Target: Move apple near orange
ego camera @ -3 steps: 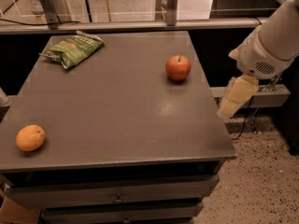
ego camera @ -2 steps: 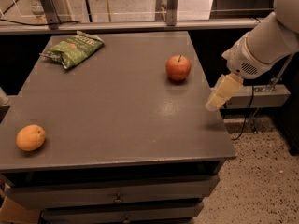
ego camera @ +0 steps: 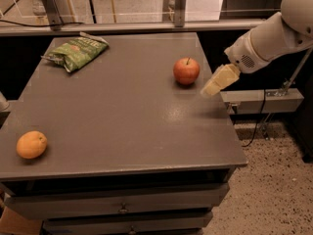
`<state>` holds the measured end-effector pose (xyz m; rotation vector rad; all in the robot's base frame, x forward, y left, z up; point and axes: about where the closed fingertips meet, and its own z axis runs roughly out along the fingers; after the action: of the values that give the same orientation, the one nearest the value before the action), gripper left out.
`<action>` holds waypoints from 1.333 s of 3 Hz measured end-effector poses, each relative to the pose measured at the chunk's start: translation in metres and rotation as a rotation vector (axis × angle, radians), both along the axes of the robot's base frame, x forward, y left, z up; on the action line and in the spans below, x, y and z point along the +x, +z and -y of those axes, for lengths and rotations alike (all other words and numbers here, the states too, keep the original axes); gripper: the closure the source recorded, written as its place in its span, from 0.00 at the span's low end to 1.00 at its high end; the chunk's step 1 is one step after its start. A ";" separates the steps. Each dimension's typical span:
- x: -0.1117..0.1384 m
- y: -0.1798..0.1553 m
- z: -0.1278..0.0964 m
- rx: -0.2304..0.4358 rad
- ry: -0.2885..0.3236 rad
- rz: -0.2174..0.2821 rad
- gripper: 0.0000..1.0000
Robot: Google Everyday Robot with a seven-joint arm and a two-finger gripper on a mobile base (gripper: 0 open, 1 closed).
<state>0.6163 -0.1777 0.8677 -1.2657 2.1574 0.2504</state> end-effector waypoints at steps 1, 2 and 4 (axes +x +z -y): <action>0.010 0.001 -0.022 0.109 0.004 -0.031 0.00; 0.019 0.005 -0.049 0.181 0.033 -0.035 0.00; 0.032 -0.007 -0.090 0.236 0.066 -0.038 0.00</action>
Offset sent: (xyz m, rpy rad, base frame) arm 0.0311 0.0797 0.0133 0.2715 0.0335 0.0639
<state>0.6480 -0.0878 0.8610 -1.2054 2.0486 0.5441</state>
